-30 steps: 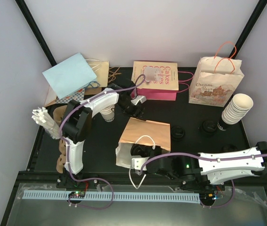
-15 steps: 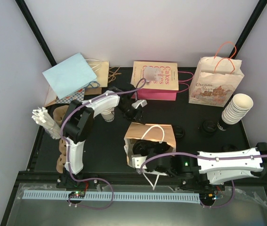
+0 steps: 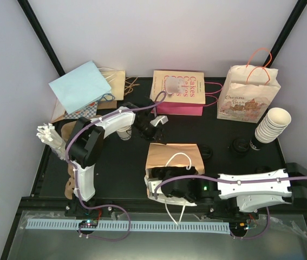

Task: Pack the takeout coffee

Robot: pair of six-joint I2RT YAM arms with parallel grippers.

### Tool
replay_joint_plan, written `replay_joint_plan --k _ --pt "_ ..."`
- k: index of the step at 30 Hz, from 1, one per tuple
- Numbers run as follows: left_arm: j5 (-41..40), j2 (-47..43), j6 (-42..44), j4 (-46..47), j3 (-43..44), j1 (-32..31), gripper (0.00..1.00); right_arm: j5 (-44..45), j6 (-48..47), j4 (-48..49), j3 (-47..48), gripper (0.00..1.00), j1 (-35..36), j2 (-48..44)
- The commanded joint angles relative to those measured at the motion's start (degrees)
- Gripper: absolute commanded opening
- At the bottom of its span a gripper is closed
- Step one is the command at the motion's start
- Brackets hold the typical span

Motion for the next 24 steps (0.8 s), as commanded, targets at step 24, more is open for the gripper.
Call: replay_joint_plan --k 24 --pt "-0.87 -2.43 0.01 -1.06 -1.25 -2.51 0.32 19.92 -2.54 15.15 -0.43 0.6 -0.3 13.41"
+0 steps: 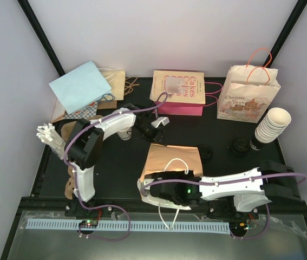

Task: Pack the takeout coffee

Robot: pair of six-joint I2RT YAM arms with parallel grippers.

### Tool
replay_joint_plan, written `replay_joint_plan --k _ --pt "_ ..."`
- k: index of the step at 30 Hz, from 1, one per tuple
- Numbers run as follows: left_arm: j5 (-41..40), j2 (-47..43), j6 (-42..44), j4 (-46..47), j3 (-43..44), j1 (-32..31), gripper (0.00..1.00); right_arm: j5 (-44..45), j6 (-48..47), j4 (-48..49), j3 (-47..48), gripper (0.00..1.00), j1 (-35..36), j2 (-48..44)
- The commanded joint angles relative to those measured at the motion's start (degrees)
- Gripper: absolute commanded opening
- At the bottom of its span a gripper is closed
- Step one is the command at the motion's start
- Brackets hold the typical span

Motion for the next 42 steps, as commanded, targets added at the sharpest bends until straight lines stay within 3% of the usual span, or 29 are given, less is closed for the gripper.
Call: replay_joint_plan --k 1,10,16,19,42 --pt "-0.78 -0.87 -0.01 -1.3 -0.04 -1.28 0.32 7.19 0.14 1.76 1.22 0.6 -0.26 1.62" --pt "-1.88 -0.87 -0.26 -3.06 1.98 -2.02 0.31 2.4 6.19 -4.8 4.86 0.6 -0.18 1.43" --pt "-2.51 -1.05 -0.68 -3.24 2.46 -2.32 0.31 10.88 1.85 -3.78 3.44 0.59 -0.21 3.14" --pt "-2.49 -0.99 -0.78 -3.24 2.45 -2.56 0.3 10.65 2.2 -2.41 3.01 0.59 -0.17 2.47" --pt "-0.94 -0.78 -0.99 -3.21 1.32 -3.16 0.26 -6.44 5.56 -6.62 0.09 0.59 -0.29 6.07"
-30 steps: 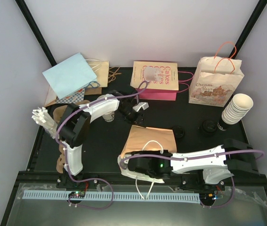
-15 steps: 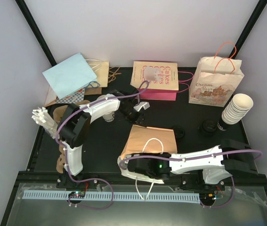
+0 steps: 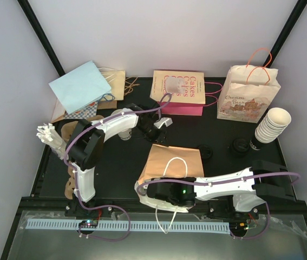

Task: Pack the takeout coffee

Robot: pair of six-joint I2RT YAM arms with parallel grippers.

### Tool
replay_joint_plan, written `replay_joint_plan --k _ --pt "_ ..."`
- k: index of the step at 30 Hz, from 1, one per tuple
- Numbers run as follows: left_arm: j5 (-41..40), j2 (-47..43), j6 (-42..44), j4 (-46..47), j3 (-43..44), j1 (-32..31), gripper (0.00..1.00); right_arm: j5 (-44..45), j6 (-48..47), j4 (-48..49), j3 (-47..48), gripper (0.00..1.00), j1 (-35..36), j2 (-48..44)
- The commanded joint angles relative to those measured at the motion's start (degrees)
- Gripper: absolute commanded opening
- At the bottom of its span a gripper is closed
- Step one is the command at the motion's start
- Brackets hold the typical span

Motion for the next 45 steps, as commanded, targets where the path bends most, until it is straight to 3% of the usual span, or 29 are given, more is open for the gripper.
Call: replay_joint_plan --k 1,13,29,45 --pt "0.94 -0.78 -0.72 -2.62 -0.12 -0.98 0.26 -8.61 2.04 -5.53 -1.07 0.59 -0.35 1.55" --pt "5.16 -0.7 -0.63 -1.32 -1.8 -1.23 0.22 -9.88 0.75 -7.15 -2.73 0.57 -4.07 3.89" --pt "6.01 -2.21 -1.04 -1.57 -4.45 -1.17 0.21 -4.12 -0.69 -5.82 -2.41 0.57 -7.2 7.97" --pt "5.41 -5.55 -2.13 -3.55 -4.57 -1.23 0.21 -3.63 4.11 -8.79 -0.07 0.57 -10.71 0.5"
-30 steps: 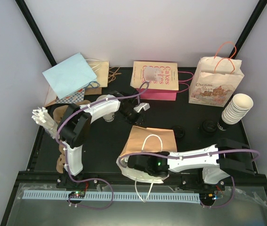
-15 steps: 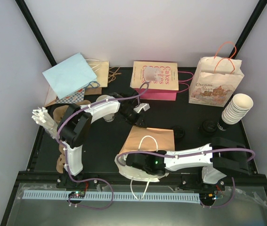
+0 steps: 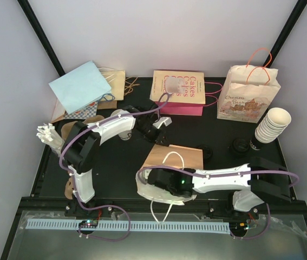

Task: Pack the takeout coffee

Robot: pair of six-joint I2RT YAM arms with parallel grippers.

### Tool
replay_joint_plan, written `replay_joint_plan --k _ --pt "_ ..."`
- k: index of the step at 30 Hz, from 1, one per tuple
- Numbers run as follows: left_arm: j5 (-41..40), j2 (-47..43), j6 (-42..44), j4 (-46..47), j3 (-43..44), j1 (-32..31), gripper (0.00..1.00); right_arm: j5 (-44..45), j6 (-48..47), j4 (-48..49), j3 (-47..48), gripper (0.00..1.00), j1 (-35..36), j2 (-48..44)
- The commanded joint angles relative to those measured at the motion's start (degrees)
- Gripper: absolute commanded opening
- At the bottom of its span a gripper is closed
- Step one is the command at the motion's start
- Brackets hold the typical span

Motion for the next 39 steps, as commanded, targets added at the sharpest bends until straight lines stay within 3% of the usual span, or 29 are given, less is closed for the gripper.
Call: replay_joint_plan --k 1,14,17,21,25,39 --pt "3.8 -2.94 -0.79 -7.69 -0.99 -1.23 0.21 -0.11 3.82 -9.27 -0.52 0.57 -4.09 -2.73" --pt "1.74 -4.81 -2.24 -7.92 -1.21 -0.96 0.24 -9.23 8.32 -13.14 2.41 0.57 -5.39 -11.09" --pt "0.47 -6.13 -3.44 -7.75 -0.73 -0.23 0.32 -14.66 9.53 -14.56 3.74 0.57 -7.77 -12.79" --pt "-1.36 -9.19 -4.28 -7.14 -0.36 2.05 0.55 -20.68 10.11 -16.09 4.8 0.57 -11.18 -13.35" --pt "-3.5 -13.19 -4.48 -7.37 0.24 5.64 0.66 -24.15 9.63 -17.47 6.27 0.56 -15.33 -13.04" --pt "-5.14 -28.0 -6.9 -5.4 -4.5 8.48 0.71 -36.54 15.44 -17.24 8.41 0.56 -27.52 -9.98"
